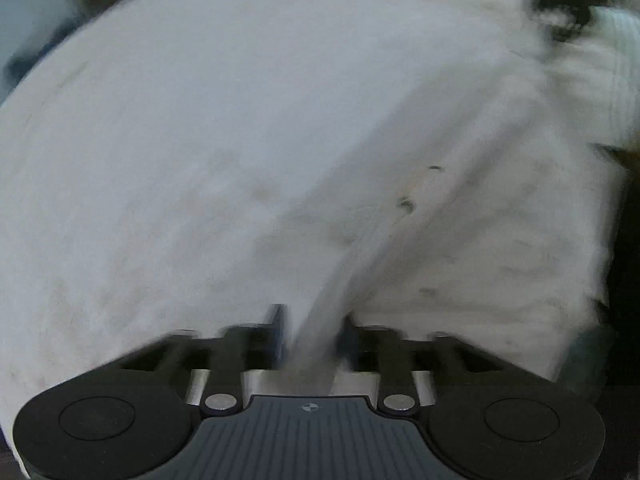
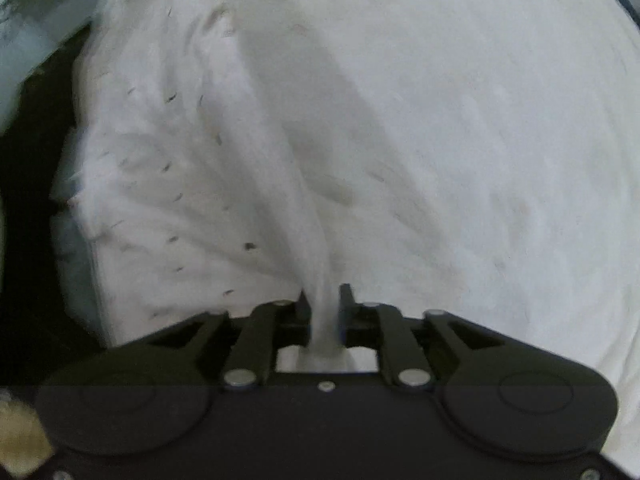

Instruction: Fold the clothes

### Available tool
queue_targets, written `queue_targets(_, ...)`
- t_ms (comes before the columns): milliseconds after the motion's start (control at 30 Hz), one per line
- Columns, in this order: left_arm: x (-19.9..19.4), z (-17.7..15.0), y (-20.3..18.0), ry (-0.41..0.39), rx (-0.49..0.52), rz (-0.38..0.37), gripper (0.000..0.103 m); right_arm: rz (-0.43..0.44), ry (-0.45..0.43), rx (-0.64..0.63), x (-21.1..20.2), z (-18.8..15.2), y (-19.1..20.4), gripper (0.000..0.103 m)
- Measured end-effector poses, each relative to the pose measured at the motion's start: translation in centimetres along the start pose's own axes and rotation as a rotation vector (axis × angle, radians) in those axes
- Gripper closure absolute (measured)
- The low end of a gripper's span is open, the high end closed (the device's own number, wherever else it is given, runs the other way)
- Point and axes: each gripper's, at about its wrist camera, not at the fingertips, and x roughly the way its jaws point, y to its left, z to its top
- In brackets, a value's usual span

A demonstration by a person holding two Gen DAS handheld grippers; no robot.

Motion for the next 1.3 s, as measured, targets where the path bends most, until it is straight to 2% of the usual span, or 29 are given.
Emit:
queue_targets(67, 3.3, -0.1, 2.4, 0.033, -0.106, 0.079, 0.061, -0.210, 0.045, 0.088, 4.4, 0.6, -2.4, 0.081)
queue_targets(100, 5.4, -0.2, 4.0, 0.052, -0.176, 0.130, 0.061, -0.280, 0.037, 0.103, 5.1, 0.3, -2.9, 0.080)
queue_targets(133, 6.7, -0.7, 5.4, 0.044, -0.250, 0.150, 0.061, -0.342, 0.021, 0.121, 5.5, 0.0, -3.5, 0.080)
queue_targets(167, 6.6, -1.8, 6.6, -0.008, -0.332, 0.113, 0.061, -0.369, -0.012, 0.146, 5.3, -0.5, -3.9, 0.079)
queue_targets(200, 6.2, -2.9, 7.7, -0.064, -0.414, 0.065, 0.059, -0.367, -0.048, 0.178, 4.8, -1.0, -4.1, 0.077)
queue_targets(267, 4.9, -5.6, 9.0, -0.194, -0.585, 0.005, 0.057, -0.329, -0.180, 0.302, 2.5, -2.6, -4.0, 0.068)
queue_targets(333, 3.2, -8.1, 9.0, -0.322, -0.737, -0.031, 0.047, -0.295, -0.284, 0.400, 0.7, -3.9, -2.2, 0.054)
queue_targets(400, 2.3, -9.4, 8.1, -0.393, -0.812, -0.075, 0.036, -0.248, -0.405, 0.495, -1.3, -4.2, 0.0, 0.046)
queue_targets(500, 1.5, -10.4, 4.9, -0.447, -0.822, -0.128, 0.033, -0.224, -0.529, 0.537, -3.5, -4.6, 4.8, 0.041)
queue_targets(533, 1.2, -10.8, 3.7, -0.448, -0.806, -0.117, 0.033, -0.231, -0.555, 0.547, -4.1, -4.6, 6.5, 0.041)
queue_targets(667, -0.4, -10.7, -1.4, -0.459, -0.759, -0.035, 0.024, -0.223, -0.625, 0.601, -5.5, -3.7, 13.5, 0.039)
queue_targets(700, -0.6, -10.9, -3.0, -0.462, -0.759, -0.002, 0.021, -0.209, -0.631, 0.610, -4.9, -4.1, 15.2, 0.040)
queue_targets(767, -0.1, -12.1, -6.6, -0.456, -0.756, 0.052, 0.015, -0.174, -0.645, 0.618, -3.2, -2.4, 19.1, 0.040)
queue_targets(933, 2.7, -15.2, -10.4, -0.430, -0.788, 0.124, 0.013, -0.111, -0.609, 0.684, 0.7, 0.6, 26.9, 0.040)
queue_targets(1033, 4.3, -16.0, -10.6, -0.413, -0.845, 0.081, 0.013, -0.126, -0.578, 0.656, 2.4, 1.5, 29.5, 0.040)
queue_targets(1100, 4.0, -15.9, -10.7, -0.419, -0.807, 0.099, 0.013, -0.143, -0.550, 0.634, 2.9, 1.4, 30.9, 0.040)
queue_targets(1167, 3.7, -15.6, -11.0, -0.408, -0.748, 0.169, 0.012, -0.113, -0.504, 0.638, 3.6, 1.1, 31.9, 0.040)
queue_targets(1300, 4.1, -15.8, -11.4, -0.389, -0.700, 0.219, 0.012, -0.096, -0.521, 0.697, 3.1, 0.5, 32.8, 0.038)
